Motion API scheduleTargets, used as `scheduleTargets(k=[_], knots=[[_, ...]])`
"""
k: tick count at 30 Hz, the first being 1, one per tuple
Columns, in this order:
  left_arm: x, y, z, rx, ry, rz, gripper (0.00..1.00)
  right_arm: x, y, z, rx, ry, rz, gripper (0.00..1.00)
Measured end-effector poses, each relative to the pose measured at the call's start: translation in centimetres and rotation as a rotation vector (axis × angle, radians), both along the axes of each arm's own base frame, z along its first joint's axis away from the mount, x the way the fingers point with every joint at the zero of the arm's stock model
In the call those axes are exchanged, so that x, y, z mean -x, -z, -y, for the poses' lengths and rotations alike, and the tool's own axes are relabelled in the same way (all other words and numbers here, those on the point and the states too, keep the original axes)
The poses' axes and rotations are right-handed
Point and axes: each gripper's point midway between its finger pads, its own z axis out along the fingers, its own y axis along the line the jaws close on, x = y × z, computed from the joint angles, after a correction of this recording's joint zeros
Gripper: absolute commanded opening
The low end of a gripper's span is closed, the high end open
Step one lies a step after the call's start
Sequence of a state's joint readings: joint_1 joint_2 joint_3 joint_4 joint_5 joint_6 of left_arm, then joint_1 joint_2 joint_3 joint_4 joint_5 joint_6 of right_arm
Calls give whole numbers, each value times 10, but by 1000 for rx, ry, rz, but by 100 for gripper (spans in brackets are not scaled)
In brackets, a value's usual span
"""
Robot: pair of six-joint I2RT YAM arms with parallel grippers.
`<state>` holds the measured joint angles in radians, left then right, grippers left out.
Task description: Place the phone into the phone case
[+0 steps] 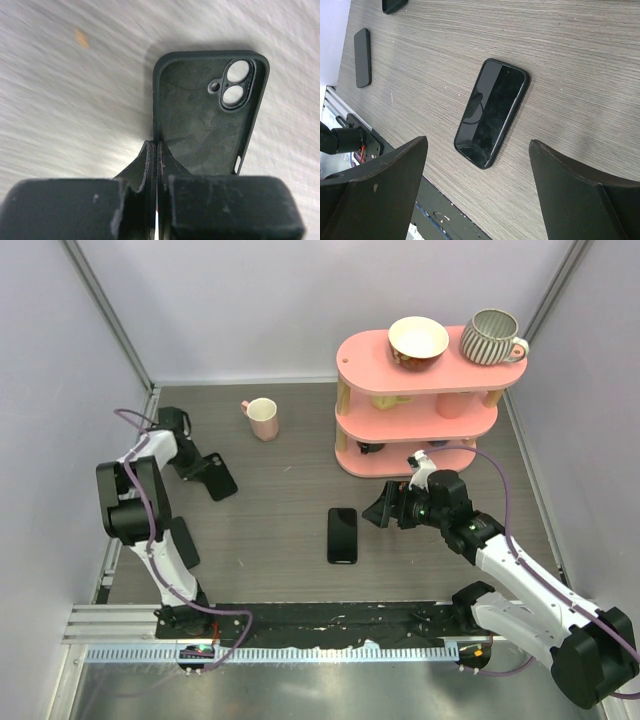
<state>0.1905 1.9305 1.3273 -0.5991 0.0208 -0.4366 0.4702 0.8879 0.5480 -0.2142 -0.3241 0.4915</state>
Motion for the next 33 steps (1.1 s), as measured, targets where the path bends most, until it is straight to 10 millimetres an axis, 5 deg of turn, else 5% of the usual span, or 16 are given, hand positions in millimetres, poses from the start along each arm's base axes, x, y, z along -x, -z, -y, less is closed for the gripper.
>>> scheduleTargets(k=[6,14,16,17,18,19,22,28,33], knots=[[49,-17,79,67,153,-3,0,0,-1,0,-2,-1,2,89],[112,-7,132,136,242,-57,0,0,-9,-2,-20,-9,28,89],[125,4,133,144,235,-92,2,0,-10,-3,-23,-13,28,88],[129,7,133,148,234,-102,11,0,-10,-3,-24,-14,28,89],[130,7,134,157,229,-98,26,1,-10,-3,-25,-15,28,89],[130,6,134,163,226,-89,52,1,-10,-3,-25,-16,28,89],[133,0,135,167,225,-80,80,1,-12,-3,-28,-16,34,89],[119,-37,108,41,193,-8,94,3,-23,-2,-47,-16,74,89],[106,-76,39,9,-32,124,96,2,-26,-1,-50,-13,84,89]])
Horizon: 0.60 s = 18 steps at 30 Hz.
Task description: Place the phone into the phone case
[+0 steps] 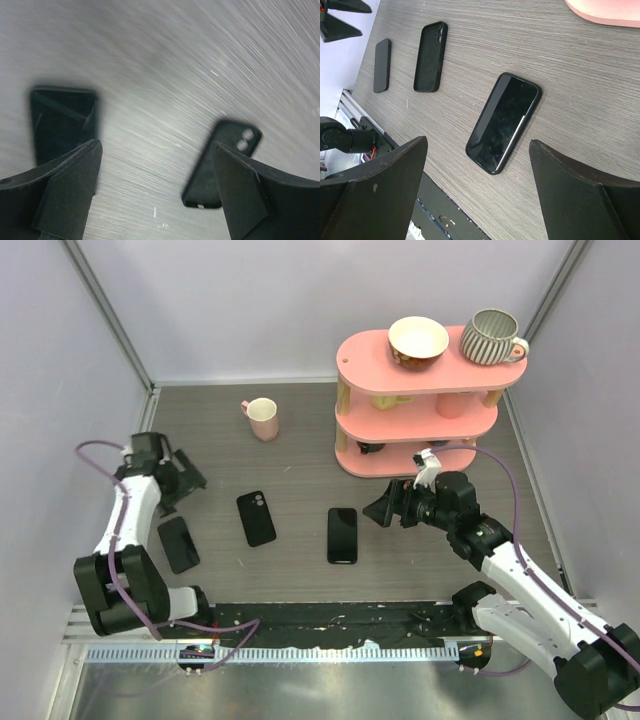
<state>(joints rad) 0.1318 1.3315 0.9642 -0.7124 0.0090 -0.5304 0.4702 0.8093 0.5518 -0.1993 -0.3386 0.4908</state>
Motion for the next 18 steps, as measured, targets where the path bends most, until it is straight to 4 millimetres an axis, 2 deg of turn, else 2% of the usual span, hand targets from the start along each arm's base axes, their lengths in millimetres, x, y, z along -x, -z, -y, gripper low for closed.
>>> scheduleTargets(k=[3,5,13,18], knots=[[15,0,-50,-10,-189,3,100,0,-1,0,-3,-1,4,89],[28,7,-66,-13,-261,-16,100,0,-1,-1,-4,-4,4,89],[76,38,-101,-86,-458,-143,100,1,-10,0,-19,-4,33,89],[76,47,-105,-75,-495,-132,100,1,-14,0,-28,-4,51,89]])
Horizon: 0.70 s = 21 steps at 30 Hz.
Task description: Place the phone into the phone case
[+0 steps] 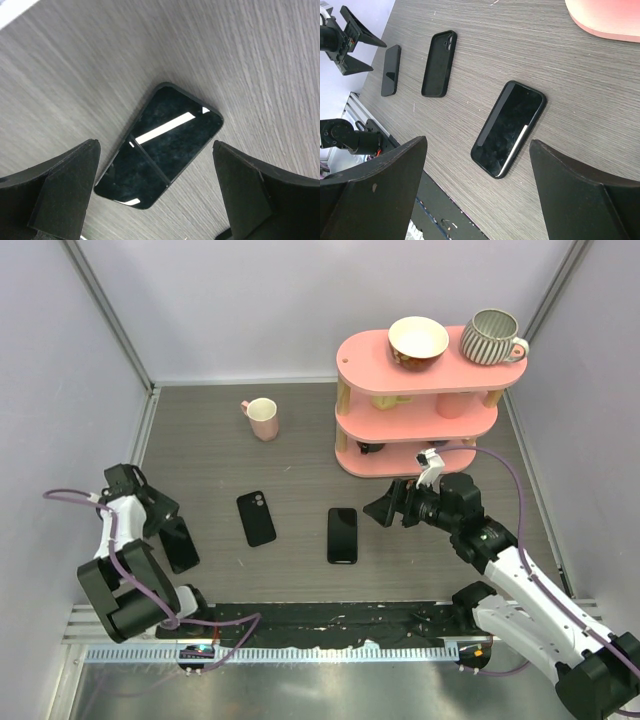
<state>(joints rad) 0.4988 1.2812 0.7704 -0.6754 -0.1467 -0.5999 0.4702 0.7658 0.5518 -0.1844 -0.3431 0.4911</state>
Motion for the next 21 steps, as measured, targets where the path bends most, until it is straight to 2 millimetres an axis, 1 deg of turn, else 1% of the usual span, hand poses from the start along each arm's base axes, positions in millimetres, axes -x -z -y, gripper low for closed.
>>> scheduleTargets(k=[5,9,12,14,18,21], knots=[[-13,12,12,80,42,37,100,0,0,0,0,0,0,89],[-15,22,24,144,68,44,100,-1,3,-1,5,-1,-11,89],[-21,21,27,150,85,66,100,-1,5,-1,7,-1,-15,89],[-26,20,33,153,111,80,100,-2,4,-1,7,-1,-14,90],[-38,18,49,158,183,94,100,-2,9,-2,15,-3,-32,89],[-50,16,65,163,253,104,100,-3,14,-2,22,-4,-45,89]])
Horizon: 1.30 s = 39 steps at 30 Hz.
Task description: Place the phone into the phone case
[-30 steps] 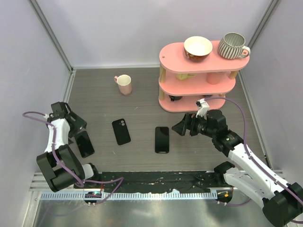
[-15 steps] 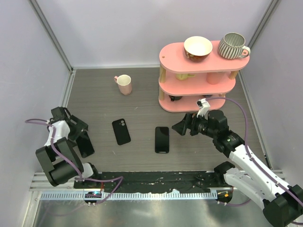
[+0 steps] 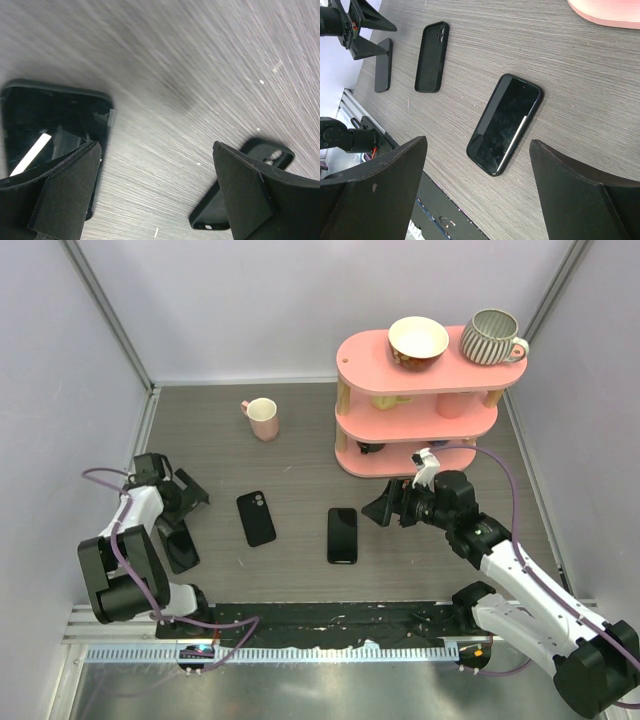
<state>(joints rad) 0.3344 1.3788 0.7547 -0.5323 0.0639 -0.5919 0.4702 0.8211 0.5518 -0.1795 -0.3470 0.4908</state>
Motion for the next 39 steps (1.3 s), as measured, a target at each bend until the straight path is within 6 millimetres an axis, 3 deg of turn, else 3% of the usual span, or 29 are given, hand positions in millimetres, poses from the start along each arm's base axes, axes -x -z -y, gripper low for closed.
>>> scheduleTargets(k=[3,6,12,16,21,29,32,39], knots=[[-8,-2,17,14,63,11,100,0,1,0,2,0,-4,89],[-1,1,20,-2,85,-37,100,0,1,0,2,-1,-4,89],[14,-7,-45,-283,-23,-210,100,0,1,0,2,0,-3,89],[27,-11,-68,-382,-69,-275,100,0,1,0,2,0,-4,89],[42,-21,-86,-476,-152,-335,100,0,2,0,2,-1,-6,89],[55,-45,-88,-486,-339,-245,100,2,16,-5,16,-29,-67,89],[61,-36,-85,-470,-341,-242,100,3,16,-6,12,-39,-69,89],[69,8,-72,-300,-317,-245,100,7,16,-7,7,-56,-79,89]])
